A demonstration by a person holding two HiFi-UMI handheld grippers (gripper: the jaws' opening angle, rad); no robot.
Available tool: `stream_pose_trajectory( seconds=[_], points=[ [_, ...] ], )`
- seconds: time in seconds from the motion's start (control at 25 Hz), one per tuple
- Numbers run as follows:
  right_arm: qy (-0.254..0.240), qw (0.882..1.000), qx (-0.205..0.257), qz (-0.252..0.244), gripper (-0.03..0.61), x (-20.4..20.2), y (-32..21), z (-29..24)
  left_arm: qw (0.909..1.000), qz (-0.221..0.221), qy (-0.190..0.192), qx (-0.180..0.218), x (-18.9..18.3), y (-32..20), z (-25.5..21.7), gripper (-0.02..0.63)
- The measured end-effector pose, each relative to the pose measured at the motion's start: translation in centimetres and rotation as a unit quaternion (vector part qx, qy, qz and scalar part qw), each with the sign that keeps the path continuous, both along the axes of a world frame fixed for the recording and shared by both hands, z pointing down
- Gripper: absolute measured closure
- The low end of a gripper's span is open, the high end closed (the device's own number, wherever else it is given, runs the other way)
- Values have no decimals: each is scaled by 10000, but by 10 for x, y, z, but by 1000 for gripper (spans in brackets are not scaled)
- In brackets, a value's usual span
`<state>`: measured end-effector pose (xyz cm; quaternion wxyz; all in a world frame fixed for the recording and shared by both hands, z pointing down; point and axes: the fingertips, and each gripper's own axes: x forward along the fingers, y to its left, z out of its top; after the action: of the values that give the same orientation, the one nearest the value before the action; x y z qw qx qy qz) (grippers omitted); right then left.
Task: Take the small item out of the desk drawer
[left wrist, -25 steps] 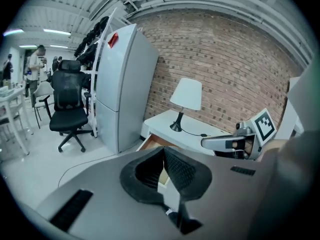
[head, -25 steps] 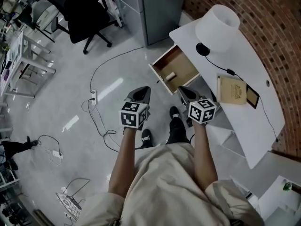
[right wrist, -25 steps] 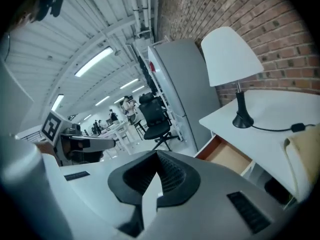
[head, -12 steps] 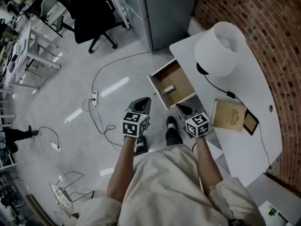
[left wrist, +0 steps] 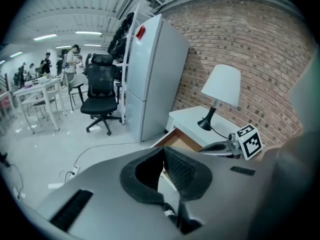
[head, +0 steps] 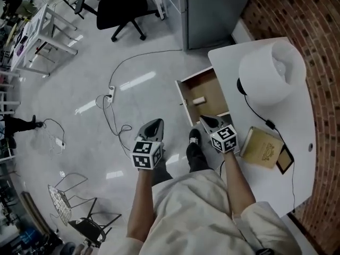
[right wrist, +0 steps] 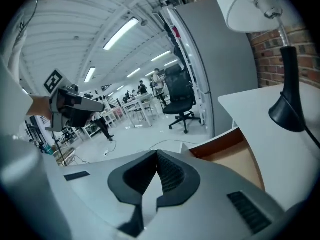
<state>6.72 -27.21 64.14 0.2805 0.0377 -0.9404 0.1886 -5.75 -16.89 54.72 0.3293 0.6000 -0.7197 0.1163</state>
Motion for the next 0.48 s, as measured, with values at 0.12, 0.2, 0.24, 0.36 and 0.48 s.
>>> stream_pose_trajectory(
  seconds=[0.12,0.2,0.24,0.36,0.48],
  points=[
    [228,9990,311,-207,552,-12,-15,17,9994,-349,53,-63,-6,11,19,597],
    [454,9965,553,-436,552,-17,-15,29,9988,-445,137,-120,-3,18,33,597],
    [554,9948,661,-548,552,-20,-13,35,9987,-457,203,-138,-1,21,40,597],
    [751,9899,918,-777,552,-27,-15,51,9985,-393,369,-89,7,11,58,597],
    [924,9850,1102,-950,552,-35,-17,67,9989,-83,469,-22,20,-4,81,597]
  ],
)
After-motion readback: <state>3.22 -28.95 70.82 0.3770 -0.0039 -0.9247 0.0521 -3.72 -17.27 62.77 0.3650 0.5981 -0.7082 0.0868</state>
